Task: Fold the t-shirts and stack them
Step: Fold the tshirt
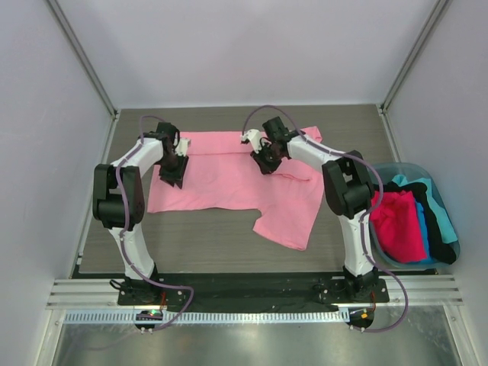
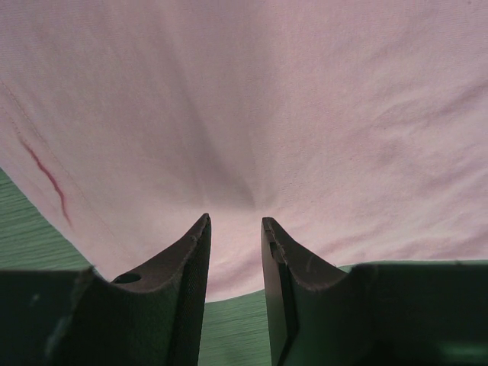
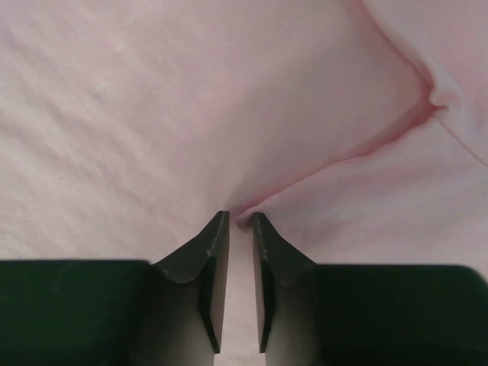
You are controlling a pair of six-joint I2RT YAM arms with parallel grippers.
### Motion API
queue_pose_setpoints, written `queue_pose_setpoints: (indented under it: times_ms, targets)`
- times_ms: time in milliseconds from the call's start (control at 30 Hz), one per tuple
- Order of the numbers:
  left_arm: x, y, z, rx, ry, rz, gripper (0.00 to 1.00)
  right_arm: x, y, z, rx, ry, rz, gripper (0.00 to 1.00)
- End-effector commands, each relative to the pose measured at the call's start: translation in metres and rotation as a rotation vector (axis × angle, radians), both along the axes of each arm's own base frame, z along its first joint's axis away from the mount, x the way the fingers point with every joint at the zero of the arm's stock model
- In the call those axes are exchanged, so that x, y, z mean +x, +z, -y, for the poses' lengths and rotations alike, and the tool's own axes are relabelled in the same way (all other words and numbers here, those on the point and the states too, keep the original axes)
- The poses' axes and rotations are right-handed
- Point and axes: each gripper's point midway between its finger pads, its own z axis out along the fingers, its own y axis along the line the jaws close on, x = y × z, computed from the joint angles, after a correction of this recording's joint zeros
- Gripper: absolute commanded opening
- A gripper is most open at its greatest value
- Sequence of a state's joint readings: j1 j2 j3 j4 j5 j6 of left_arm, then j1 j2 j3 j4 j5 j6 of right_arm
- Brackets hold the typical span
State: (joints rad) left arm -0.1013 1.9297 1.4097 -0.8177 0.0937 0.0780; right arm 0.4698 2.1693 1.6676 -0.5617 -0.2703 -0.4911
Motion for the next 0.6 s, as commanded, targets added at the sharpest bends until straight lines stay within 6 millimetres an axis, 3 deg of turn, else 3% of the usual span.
queue_pose_setpoints:
  times_ms: [0, 133, 167, 233, 267, 300, 367, 400, 467, 500, 567]
  targets:
    - [0.013, 0.019, -0.002, -0.004, 0.013, 0.076, 0.34, 0.002, 0.041, -0.011, 0.042, 0.002, 0.081, 0.27]
    - [0.015, 0.025, -0.003, 0.002, 0.011, 0.093, 0.34, -0.001, 0.069, -0.016, 0.079, -0.013, 0.117, 0.34]
    - [0.016, 0.028, -0.004, 0.004, 0.011, 0.099, 0.34, -0.005, 0.091, -0.019, 0.102, -0.006, 0.152, 0.34]
    - [0.017, 0.039, -0.001, -0.014, -0.001, 0.12, 0.34, -0.02, 0.109, -0.022, 0.125, 0.015, 0.166, 0.34]
    - [0.017, 0.044, -0.001, -0.016, -0.003, 0.127, 0.34, -0.032, 0.136, -0.022, 0.174, 0.034, 0.193, 0.34]
    - [0.017, 0.052, 0.002, -0.029, -0.02, 0.141, 0.34, -0.051, 0.126, -0.016, 0.173, 0.051, 0.15, 0.34]
    - [0.02, 0.063, 0.003, -0.038, -0.026, 0.164, 0.37, -0.079, 0.129, -0.009, 0.189, 0.111, 0.136, 0.35]
    - [0.02, 0.067, 0.003, -0.041, -0.031, 0.172, 0.38, -0.104, 0.123, 0.006, 0.163, 0.161, 0.141, 0.35]
    - [0.021, 0.074, 0.001, -0.037, -0.032, 0.185, 0.42, -0.13, 0.115, 0.024, 0.129, 0.21, 0.149, 0.37]
    - [0.024, 0.077, 0.001, -0.035, -0.031, 0.193, 0.43, -0.154, 0.104, 0.042, 0.086, 0.264, 0.151, 0.36]
    - [0.024, 0.074, -0.004, -0.03, -0.022, 0.185, 0.43, -0.178, 0.09, 0.058, 0.047, 0.309, 0.139, 0.37]
